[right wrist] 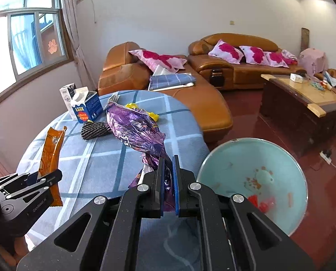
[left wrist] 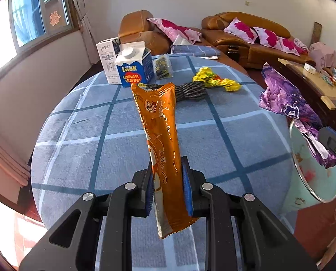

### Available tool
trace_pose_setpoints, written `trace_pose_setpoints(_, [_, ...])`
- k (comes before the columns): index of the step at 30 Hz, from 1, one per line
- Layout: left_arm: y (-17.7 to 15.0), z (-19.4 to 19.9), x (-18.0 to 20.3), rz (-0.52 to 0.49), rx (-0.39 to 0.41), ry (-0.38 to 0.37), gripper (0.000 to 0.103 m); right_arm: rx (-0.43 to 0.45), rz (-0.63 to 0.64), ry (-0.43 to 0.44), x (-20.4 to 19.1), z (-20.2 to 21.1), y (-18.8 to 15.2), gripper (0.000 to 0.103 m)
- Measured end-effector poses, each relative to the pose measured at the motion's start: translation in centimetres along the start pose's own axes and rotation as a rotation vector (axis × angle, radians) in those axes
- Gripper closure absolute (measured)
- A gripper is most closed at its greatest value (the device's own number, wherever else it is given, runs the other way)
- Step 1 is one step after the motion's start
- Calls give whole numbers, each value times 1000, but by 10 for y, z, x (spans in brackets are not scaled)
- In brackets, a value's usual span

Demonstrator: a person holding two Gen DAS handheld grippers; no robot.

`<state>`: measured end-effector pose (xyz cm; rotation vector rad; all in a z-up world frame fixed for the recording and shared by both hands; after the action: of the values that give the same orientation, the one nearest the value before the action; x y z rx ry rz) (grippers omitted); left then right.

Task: Collect trash
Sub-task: 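Lift the orange wrapper with the left gripper while the right carries the purple bag over the bucket, then open the right gripper to drop the purple bag while the left carries the orange wrapper over the bucket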

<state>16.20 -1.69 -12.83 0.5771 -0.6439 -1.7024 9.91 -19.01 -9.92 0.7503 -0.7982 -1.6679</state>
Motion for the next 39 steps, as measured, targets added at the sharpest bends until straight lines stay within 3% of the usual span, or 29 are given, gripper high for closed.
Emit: trace_pose_setpoints(39, [-17,53,93,-187,77,-82,81,62,-137,-172,90,57,-28,96])
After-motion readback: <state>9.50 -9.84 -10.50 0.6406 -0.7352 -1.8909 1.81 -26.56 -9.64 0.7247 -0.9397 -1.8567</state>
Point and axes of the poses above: each gripper's, at about its wrist camera, not at the fingertips, and z roughly against the way its jaws point, x to its right, y to its top, the point moved 10 cm from there along -z, roughly the way its jaws point, and after that the axes turned 4 degrees about z, right-handed, at the moved point
